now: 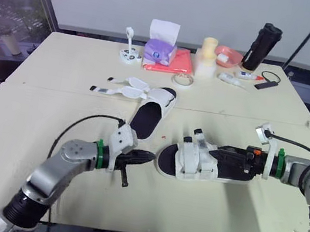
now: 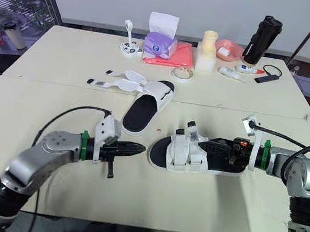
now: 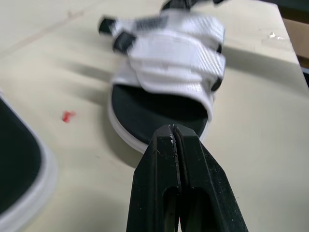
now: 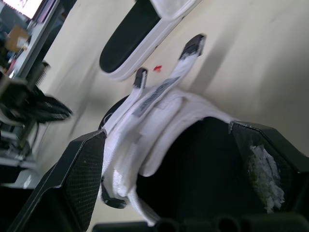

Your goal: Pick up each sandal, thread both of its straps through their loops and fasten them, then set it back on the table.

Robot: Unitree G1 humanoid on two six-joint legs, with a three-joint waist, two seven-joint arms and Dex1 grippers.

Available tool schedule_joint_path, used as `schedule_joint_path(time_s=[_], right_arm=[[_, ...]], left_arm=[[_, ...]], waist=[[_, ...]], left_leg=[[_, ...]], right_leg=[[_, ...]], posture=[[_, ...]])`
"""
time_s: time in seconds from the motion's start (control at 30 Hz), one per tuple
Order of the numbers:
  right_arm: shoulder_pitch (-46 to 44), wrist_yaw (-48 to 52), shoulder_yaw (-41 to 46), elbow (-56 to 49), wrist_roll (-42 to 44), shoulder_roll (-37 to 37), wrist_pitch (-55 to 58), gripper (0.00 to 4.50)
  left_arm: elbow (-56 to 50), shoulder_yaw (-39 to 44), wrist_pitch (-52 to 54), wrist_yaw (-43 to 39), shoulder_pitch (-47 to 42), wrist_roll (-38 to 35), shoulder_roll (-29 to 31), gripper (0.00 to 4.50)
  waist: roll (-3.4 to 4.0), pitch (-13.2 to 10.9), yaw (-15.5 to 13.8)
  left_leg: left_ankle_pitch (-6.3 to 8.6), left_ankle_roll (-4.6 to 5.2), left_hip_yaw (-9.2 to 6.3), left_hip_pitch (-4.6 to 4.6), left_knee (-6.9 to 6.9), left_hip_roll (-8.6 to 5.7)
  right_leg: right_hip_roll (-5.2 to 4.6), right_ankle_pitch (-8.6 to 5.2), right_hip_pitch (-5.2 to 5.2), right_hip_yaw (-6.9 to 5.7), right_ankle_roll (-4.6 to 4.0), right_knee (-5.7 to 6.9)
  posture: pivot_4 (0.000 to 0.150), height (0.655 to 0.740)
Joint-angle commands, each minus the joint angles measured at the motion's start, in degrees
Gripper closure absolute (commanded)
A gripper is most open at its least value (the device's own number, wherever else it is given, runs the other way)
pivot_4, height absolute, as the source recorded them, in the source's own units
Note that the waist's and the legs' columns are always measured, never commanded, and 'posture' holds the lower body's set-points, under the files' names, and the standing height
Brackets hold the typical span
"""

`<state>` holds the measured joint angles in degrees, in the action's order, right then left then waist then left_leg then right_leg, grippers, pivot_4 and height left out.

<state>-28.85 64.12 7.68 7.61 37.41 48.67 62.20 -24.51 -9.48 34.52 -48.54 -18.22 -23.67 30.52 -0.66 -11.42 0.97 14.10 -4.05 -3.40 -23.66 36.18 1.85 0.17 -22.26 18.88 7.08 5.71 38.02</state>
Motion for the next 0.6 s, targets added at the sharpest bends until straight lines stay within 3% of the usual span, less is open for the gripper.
schedule_joint_path(time_s=[0.03, 0.3, 0.33, 0.43, 0.6], right_arm=[[0.36, 2.27, 0.72, 0.62, 2.35, 0.59, 1.53, 0.04], [0.16, 0.91, 0.19, -0.58, 7.14, -4.39, 7.24, 0.04], [-0.31, 0.3, 0.6, -0.22, 7.73, -5.36, 8.03, 0.27], [-1.24, -0.7, 1.74, 0.42, 9.26, -7.04, 10.09, 1.33], [-1.42, -0.96, -0.24, 0.26, 8.79, -7.21, 10.25, 4.01]], left_arm=[[-7.59, 4.89, 4.98, -0.91, -2.4, -6.3, 3.2, 4.48], [-11.08, 6.52, 10.13, -1.53, -3.86, -12.75, 7.4, 4.48], [-10.68, 6.4, 10.07, -1.3, -3.94, -12.74, 7.29, 4.48], [-9.48, 5.92, 9.09, -1.02, -3.56, -11.99, 7.36, 4.48], [-9.01, 5.22, 8.23, -1.01, -3.19, -11.55, 7.17, 4.48]], waist=[[-0.02, -0.02, -0.03], [-0.02, -0.03, 0.07], [-0.02, -0.03, 0.05], [-0.01, -0.03, 0.04], [-0.01, -0.03, -0.14]], left_leg=[[0.0, 0.0, -0.03, -0.06, 0.0, 0.01], [-0.03, -0.05, -0.03, -0.52, 0.07, 0.02], [-0.04, -0.06, -0.03, -0.52, 0.08, 0.02], [-0.06, -0.1, -0.03, -0.53, 0.12, 0.01], [-0.06, -0.1, -0.02, -0.63, 0.18, 0.0]], right_leg=[[0.01, 0.0, 0.03, -0.04, 0.0, -0.01], [0.04, 0.0, 0.49, -0.05, 0.0, 0.02], [0.05, 0.0, 0.5, -0.06, 0.0, 0.05], [0.05, 0.0, 0.5, -0.06, 0.0, 0.07], [0.04, 0.0, 0.53, -0.15, 0.0, 0.06]], posture=[[0.15, 0.74], [0.15, 0.74], [0.15, 0.74], [0.15, 0.74], [0.15, 0.74]])
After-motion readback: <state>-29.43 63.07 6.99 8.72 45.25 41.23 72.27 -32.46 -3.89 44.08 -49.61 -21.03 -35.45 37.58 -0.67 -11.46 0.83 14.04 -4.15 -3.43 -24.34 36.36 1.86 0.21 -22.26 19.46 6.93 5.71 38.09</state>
